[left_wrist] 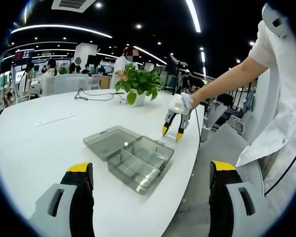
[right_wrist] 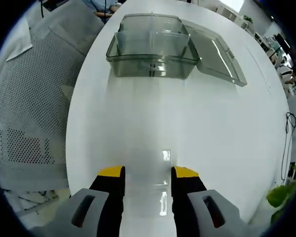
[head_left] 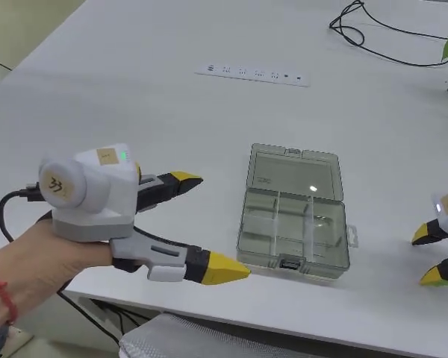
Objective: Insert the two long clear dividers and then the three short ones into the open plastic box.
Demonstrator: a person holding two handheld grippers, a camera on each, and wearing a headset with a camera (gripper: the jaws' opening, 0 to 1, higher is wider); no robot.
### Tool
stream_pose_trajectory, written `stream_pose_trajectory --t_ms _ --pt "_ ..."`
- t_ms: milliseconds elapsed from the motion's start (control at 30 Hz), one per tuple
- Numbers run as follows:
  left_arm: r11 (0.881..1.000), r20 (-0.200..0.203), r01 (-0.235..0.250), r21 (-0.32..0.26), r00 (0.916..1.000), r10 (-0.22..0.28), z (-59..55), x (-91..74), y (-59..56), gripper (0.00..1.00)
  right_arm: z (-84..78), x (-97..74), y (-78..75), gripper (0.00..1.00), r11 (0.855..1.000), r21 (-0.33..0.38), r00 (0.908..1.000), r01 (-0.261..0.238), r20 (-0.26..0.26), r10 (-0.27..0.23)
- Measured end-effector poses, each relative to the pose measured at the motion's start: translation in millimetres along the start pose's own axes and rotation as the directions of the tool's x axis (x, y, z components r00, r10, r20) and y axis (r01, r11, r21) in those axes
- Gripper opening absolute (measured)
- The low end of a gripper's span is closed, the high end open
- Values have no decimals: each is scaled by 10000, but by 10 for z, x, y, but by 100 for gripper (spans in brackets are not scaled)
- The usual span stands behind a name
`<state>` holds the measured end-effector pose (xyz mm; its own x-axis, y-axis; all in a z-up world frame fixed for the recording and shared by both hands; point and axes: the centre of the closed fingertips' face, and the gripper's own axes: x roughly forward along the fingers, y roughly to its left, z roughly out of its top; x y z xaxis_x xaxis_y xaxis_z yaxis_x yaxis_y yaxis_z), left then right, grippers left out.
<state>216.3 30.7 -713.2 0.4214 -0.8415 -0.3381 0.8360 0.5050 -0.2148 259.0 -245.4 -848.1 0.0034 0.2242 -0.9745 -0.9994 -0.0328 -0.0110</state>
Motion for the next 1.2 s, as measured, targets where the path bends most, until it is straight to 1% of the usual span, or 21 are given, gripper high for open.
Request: stream_pose_trajectory --t_ms 67,300,467,600,700,833,867,967,1000,1100,1200 --pt "10000 -12 3 30 10000 -3 -1 -1 1 100 -1 -3 1 33 10000 -62 10000 0 -26 0" --pt "10000 76 16 10 10000 -17 17 5 0 100 -8 -6 -1 33 10000 -32 9999 34 -97 -34" --pt "10000 89 57 7 9999 -57 26 18 -1 100 -11 -16 -6 33 9997 52 9997 225 -130 -224" --pt "10000 131 94 20 9999 -95 48 31 -9 100 55 -80 16 33 9990 169 9991 403 133 -405" --pt "9999 145 107 94 9998 -108 65 48 -13 100 125 -158 10 33 9976 312 9972 623 390 -635" --pt "9999 260 157 68 9995 -158 119 85 -17 100 252 -295 -9 33 9940 380 9916 1025 748 -1051" --pt "9998 287 194 91 9994 -196 143 105 -23 100 311 -346 -11 33 9923 446 9886 1153 922 -1190" --pt "9993 323 335 142 9989 -339 193 154 -50 100 368 -367 -41 33 9892 450 9828 1396 1158 -1440" --pt "9990 353 402 200 9985 -409 228 190 -65 100 450 -449 -29 33 9869 483 9786 1539 1305 -1590" --pt "9983 445 540 211 9975 -549 292 250 -92 99 588 -592 -7 33 9825 542 9702 1780 1573 -1844" --pt "9977 528 662 163 9964 -670 355 304 -128 99 698 -719 18 33 9780 504 9629 2026 1718 -2083"
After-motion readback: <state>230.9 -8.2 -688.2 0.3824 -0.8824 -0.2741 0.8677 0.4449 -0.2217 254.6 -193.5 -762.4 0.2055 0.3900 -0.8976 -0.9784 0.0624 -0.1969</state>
